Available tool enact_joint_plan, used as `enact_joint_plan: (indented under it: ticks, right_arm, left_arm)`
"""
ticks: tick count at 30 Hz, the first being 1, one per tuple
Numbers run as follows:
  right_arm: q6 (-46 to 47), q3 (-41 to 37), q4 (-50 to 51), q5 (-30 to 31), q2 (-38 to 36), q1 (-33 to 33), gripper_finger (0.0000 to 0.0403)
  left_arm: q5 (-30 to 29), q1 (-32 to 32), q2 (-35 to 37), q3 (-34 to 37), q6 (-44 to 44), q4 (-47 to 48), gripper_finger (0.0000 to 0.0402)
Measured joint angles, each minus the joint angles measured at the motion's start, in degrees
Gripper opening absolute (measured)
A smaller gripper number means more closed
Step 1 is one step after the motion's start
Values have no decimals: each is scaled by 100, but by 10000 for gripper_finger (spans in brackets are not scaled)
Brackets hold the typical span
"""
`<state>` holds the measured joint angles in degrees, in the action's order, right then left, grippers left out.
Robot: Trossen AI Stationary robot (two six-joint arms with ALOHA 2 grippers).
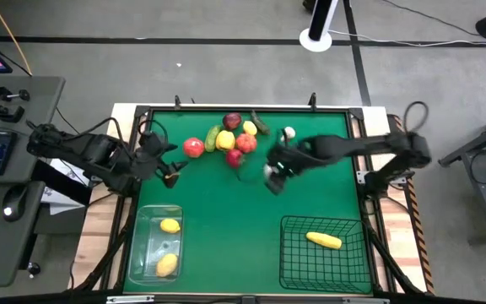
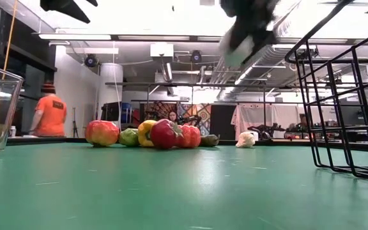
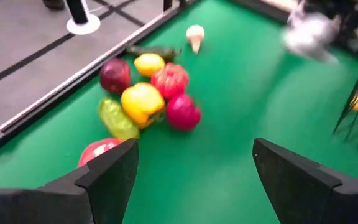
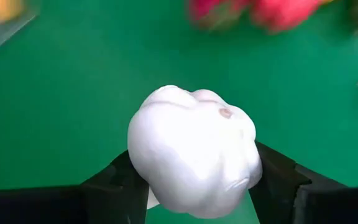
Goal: Sort produce into baskets
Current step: Put the left garlic into the wire basket, then put the bottom apple into the transparent bin
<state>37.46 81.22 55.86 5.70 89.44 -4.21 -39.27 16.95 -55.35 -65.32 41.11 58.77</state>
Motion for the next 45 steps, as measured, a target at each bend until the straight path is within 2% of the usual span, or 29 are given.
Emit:
enact_joint_plan:
  ticks: [4, 9, 12, 15, 25, 28, 30, 34, 36, 41, 45]
  right_arm:
    - [1231, -414, 76, -568, -576, -1195, 197]
    - [3352, -815, -110, -703, -726, -2686, 209]
    - [4261, -906, -497, -707, -666, -3261, 219]
    - [4746, -919, -497, -749, -530, -3602, 237]
    - [4522, -919, -393, -1226, -401, -3574, 317]
    - [4209, -919, -247, -1513, -401, -3486, 331]
    - [4127, -919, -33, -1577, -419, -3413, 334]
    - [3971, -919, 199, -1173, -590, -3230, 336]
    - [3941, -919, 239, -776, -704, -3127, 336]
    - [3888, -919, 286, 69, -905, -2884, 336]
    - [3710, -919, 275, 233, -908, -2712, 337]
  left_arm:
    - [86, -268, 0, 0, -298, -819, 300]
    - [626, -670, -9, 0, -1163, -1837, 300]
    - [1017, -987, -60, 0, -1671, -2306, 300]
    - [1363, -1315, -154, 0, -2111, -2628, 300]
    - [2790, -2238, -651, 0, -2526, -2609, 300]
    - [2939, -2448, -767, -6, -2595, -2404, 300]
    - [3003, -2702, -904, -134, -2568, -1860, 300]
    - [3001, -3399, -1483, -505, -2642, -152, 300]
    - [2999, -3774, -1811, -535, -2892, 312, 300]
    - [3215, -4640, -2705, -420, -3166, 513, 300]
    - [3480, -5019, -3316, -420, -3083, 516, 300]
